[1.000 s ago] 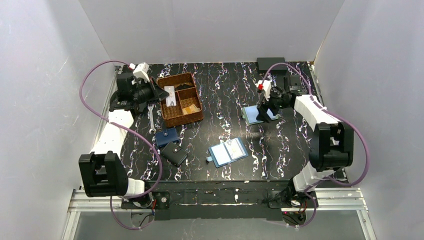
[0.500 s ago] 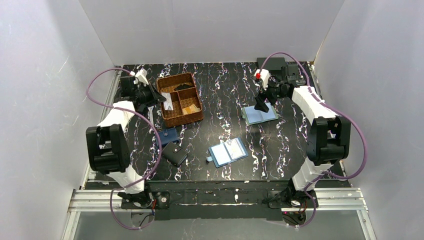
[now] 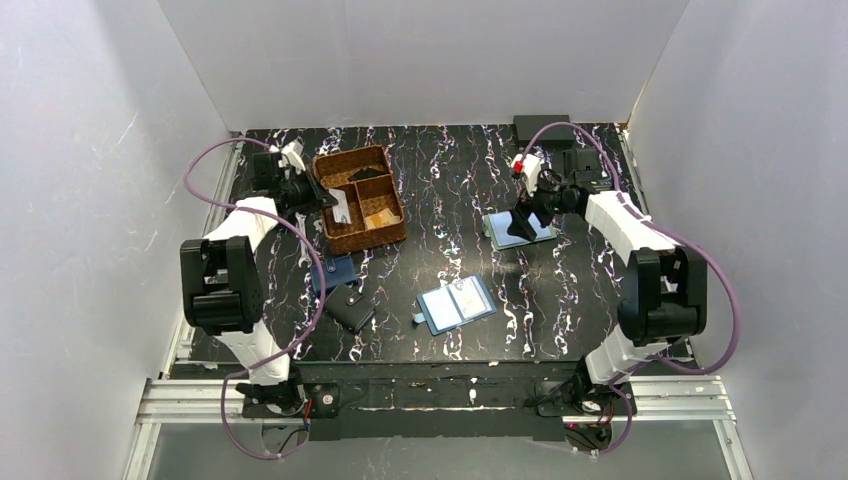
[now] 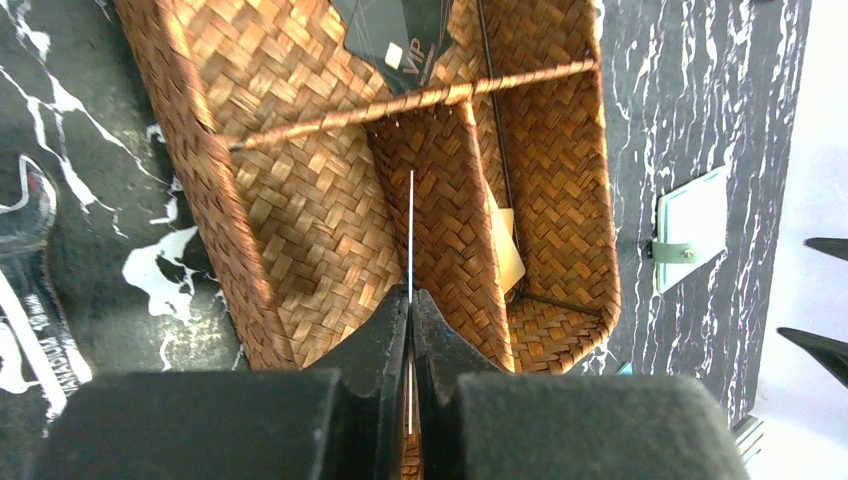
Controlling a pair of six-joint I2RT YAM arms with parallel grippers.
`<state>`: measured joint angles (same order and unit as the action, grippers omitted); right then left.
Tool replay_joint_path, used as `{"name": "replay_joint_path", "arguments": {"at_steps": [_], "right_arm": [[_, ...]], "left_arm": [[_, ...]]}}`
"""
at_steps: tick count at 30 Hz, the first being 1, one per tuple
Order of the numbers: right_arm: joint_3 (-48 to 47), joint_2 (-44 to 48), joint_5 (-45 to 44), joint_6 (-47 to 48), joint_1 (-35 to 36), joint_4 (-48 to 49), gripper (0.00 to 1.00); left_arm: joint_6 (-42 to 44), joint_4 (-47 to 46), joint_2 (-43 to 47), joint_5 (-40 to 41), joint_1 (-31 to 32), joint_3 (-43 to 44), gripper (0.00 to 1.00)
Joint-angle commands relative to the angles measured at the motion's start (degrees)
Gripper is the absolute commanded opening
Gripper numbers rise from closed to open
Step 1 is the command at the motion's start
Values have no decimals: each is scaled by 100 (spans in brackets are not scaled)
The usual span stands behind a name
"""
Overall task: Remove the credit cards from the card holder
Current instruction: Place the credit card in the storage box.
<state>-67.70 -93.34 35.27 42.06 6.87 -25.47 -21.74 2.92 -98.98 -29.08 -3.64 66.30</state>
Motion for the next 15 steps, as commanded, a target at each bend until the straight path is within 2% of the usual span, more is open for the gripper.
{"name": "replay_joint_path", "arguments": {"at_steps": [1, 7, 9, 15], "right_arm": [[-255, 428, 314, 203, -2, -216, 98], [-224, 870, 577, 174, -2, -662, 98], [-73, 1092, 652, 46, -2, -683, 98], [209, 1648, 794, -279, -2, -936, 98]], "left_arm": [[-76, 217, -76, 217, 151, 33, 0], [-20, 966, -243, 633, 175, 452, 18], [-48, 1234, -24, 961, 179, 567, 29], [-128, 1890, 1287, 1555, 184, 687, 34]]}}
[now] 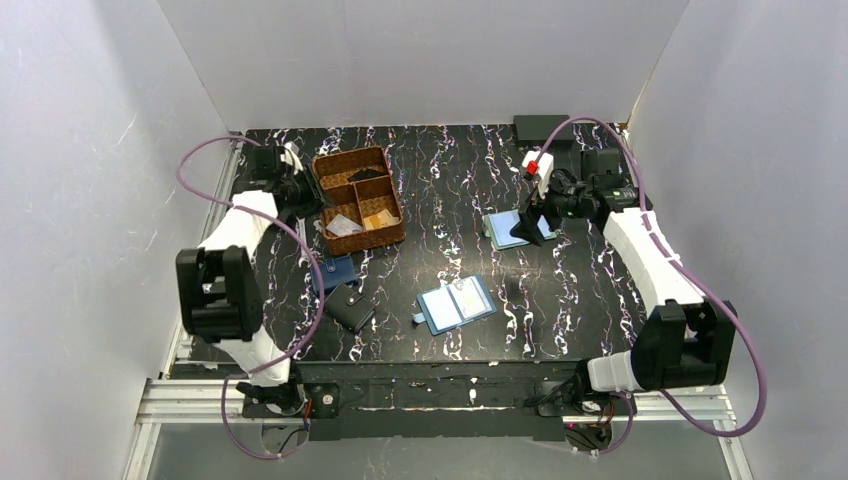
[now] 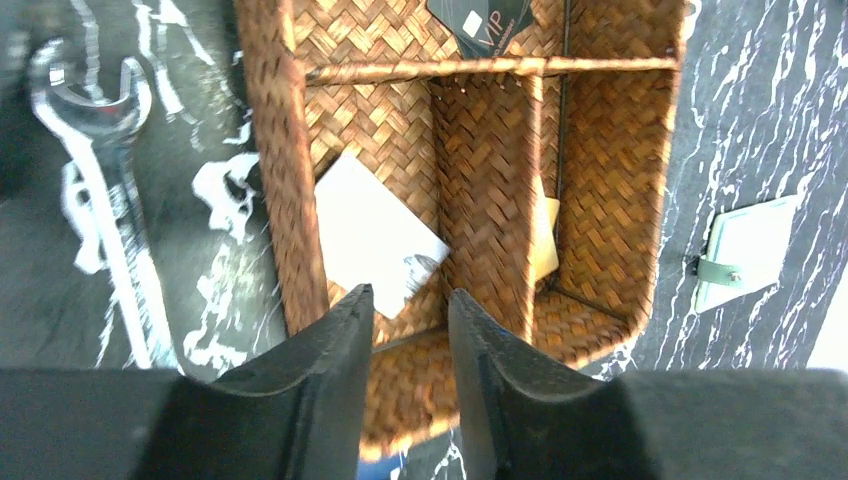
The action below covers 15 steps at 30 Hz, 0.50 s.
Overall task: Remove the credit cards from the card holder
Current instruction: Place the credit card in the storage box.
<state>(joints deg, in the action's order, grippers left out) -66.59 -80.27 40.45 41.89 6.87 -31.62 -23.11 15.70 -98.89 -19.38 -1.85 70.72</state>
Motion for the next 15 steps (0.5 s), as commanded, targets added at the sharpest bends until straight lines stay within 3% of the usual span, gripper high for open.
{"name": "replay_joint_path", "arguments": {"at_steps": [1, 4, 7, 8, 12, 15], "right_arm": [[69, 366, 287, -313, -2, -440, 98], [-212, 257, 471, -248, -2, -1163, 98], [-713, -208, 716, 252, -2, -2520, 98], [-896, -386, 734, 467, -2, -2892, 98], [-1380, -965, 708, 1619, -2, -4489, 98], [-1064, -951, 655, 2008, -2, -4873, 98]], "left_arm": [[7, 677, 1585, 706, 2, 189, 38], [-151, 703, 2600, 796, 0, -232, 57], [-977, 57, 3641, 350, -21, -1282, 92], [-1340, -306, 3990, 144, -30, -1893, 98], [-2407, -1987, 5013, -1086, -53, -3659, 98], [-2330, -1669, 5293, -1918, -48, -3979, 97]]}}
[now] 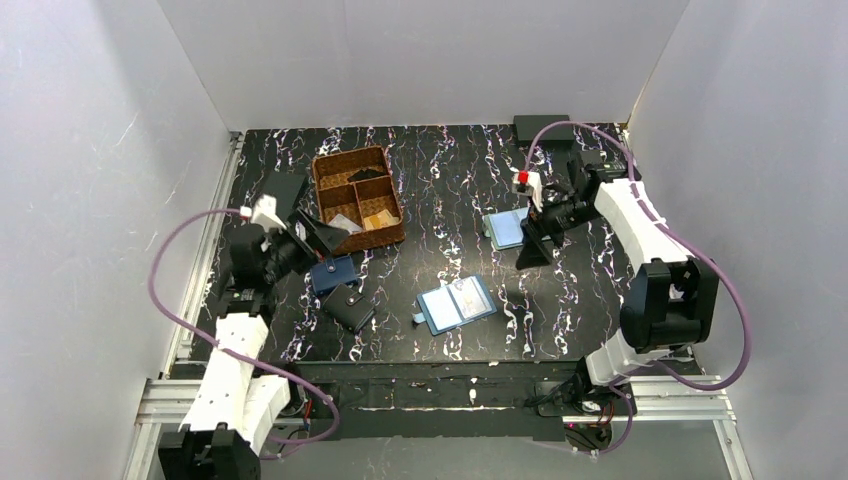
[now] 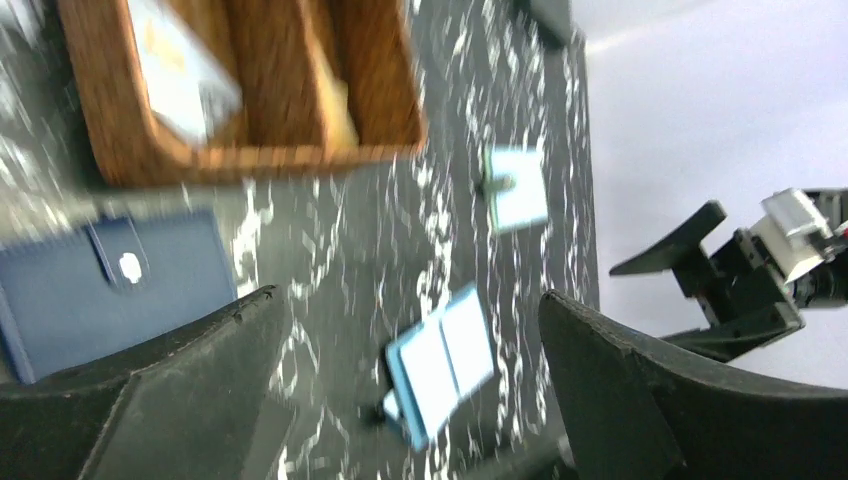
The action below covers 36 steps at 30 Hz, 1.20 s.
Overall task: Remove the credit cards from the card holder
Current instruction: Place the credit card in the storage box, then remove the credit card from the card holder.
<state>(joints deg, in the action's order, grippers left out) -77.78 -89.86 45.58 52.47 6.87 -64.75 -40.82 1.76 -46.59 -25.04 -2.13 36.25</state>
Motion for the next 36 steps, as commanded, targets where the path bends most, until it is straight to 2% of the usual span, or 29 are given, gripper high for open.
{"name": "replay_joint_path", "arguments": {"at_steps": [1, 4, 5, 7, 11, 16, 20, 23, 29, 32, 36], "right_arm": [[272, 86, 97, 896, -2, -1461, 98], [837, 484, -34, 159, -2, -640, 98], [956, 620, -53, -162, -2, -318, 98], [1142, 813, -60, -786, 10, 294, 98], [1532, 903, -46, -1959, 230, 1420, 98], [1846, 768, -106, -2457, 482, 2178, 98], [2104, 613, 398, -2907, 582, 2709, 96], [2339, 477, 729, -3553, 647, 3235, 87], [2644, -123, 1194, -4491, 745, 4097, 66], [2577, -565, 1244, -4538, 893, 4186, 57], [2580, -927, 1018, -4398, 1096, 4252, 51]], "left_arm": [[-513, -122, 167, -1573, 3, -590, 96], [-732, 290, 598, -1893, 121, -704, 95], [-748, 479, 745, -1841, 464, -669, 95], [-681, 859, 1013, -1411, 1011, -584, 95], [-1066, 1028, 1361, -419, 2196, -613, 92], [-1395, 940, 1393, 693, 3334, -693, 89], [-1488, 375, 813, 1060, 4019, -640, 89], [-1503, -297, 147, 1303, 4385, -630, 89], [-1313, -951, -1271, 1623, 4545, -434, 82], [-1336, -1395, -2001, 1525, 4548, -235, 73], [-1526, -1950, -2919, 1382, 4613, -75, 68]]}}
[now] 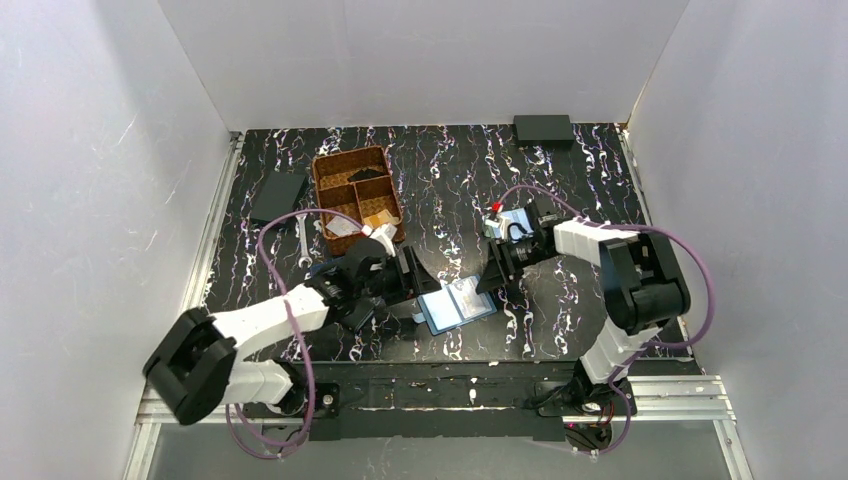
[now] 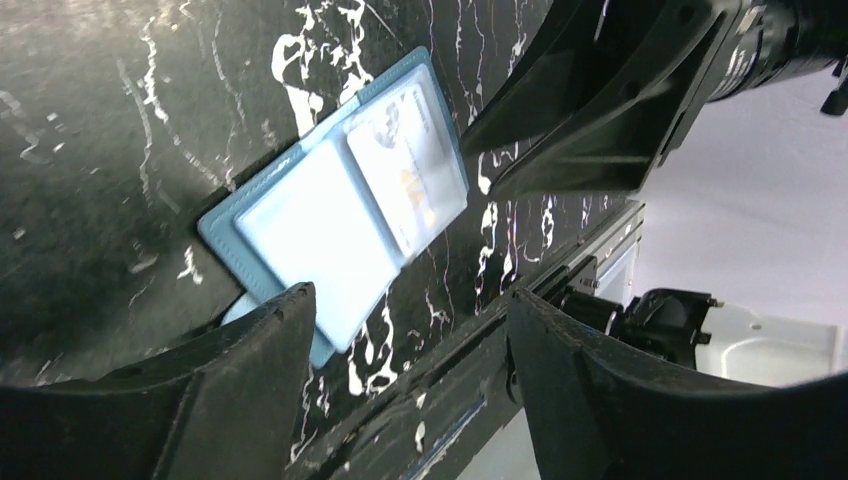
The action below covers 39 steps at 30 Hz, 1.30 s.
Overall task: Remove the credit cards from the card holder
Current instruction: Remove the credit card from the card holder.
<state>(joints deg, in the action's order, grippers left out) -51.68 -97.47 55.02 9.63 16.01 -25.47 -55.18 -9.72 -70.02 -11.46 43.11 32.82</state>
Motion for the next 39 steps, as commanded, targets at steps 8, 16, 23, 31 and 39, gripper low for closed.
{"name": "replay_joint_path", "arguments": {"at_steps": [8, 16, 23, 31, 39], "right_arm": [[21, -200, -487, -22, 201, 330, 50], [9, -191, -709, 63, 244, 232, 50], [52, 47, -782, 145, 245, 216, 51], [5, -80, -808, 218, 256, 110, 53], [-70, -282, -71, 317, 289, -52, 42]], "left_arm": [[-450, -1286, -1638, 82, 237, 388, 53], [-760, -1322, -2274, 117, 358, 626, 48], [-885, -1324, -2481, 217, 416, 653, 47], [-914, -1341, -2693, 139, 410, 773, 47], [-986, -1421, -2790, 133, 427, 708, 43]]}}
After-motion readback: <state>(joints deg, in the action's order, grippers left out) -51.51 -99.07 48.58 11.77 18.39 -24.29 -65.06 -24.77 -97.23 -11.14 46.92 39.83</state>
